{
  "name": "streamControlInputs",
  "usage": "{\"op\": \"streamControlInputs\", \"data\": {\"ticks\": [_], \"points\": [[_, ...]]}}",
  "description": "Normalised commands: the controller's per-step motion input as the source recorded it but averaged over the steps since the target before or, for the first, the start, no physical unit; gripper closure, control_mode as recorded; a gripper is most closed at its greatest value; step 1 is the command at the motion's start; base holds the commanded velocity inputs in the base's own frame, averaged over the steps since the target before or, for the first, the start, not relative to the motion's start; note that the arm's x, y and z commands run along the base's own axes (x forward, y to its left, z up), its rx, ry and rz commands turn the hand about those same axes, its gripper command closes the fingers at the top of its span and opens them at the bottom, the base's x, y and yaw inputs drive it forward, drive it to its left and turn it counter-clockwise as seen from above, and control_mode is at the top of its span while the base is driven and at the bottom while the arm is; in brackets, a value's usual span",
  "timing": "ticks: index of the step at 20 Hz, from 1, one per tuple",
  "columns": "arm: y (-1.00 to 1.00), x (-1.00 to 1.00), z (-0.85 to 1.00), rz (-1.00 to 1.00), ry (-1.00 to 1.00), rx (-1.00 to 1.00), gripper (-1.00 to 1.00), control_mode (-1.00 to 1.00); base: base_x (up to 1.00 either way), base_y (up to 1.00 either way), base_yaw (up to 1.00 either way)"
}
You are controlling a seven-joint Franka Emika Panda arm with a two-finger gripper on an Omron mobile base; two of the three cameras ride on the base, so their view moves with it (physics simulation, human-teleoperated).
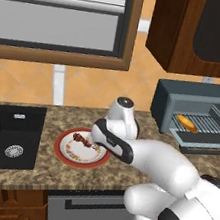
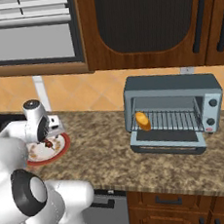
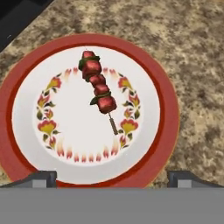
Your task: Pick up the kebab skewer and baguette bread, and place them inside the toaster oven. Close the toaster oven door and start by setting the timer.
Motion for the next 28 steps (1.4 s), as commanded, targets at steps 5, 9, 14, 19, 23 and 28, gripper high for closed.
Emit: {"op": "streamControlInputs", "data": {"ticks": [5,9,14,19,23,28], "points": [[0.31,0.35,-0.47,0.05,0.0,0.0,-1.0,-1.0,0.0,0.0,0.0],[0.24,0.27,-0.33,0.06,0.13,0.0,-1.0,-1.0,0.0,0.0,0.0],[0.03,0.21,-0.16,0.07,0.12,0.0,-1.0,-1.0,0.0,0.0,0.0],[0.07,0.06,-0.17,0.05,0.03,-0.04,-1.0,-1.0,0.0,0.0,0.0],[0.19,0.14,-0.34,0.03,0.0,-0.02,-1.0,-1.0,0.0,0.0,0.0],[0.15,0.2,-0.25,0.01,0.0,-0.03,-1.0,-1.0,0.0,0.0,0.0]]}}
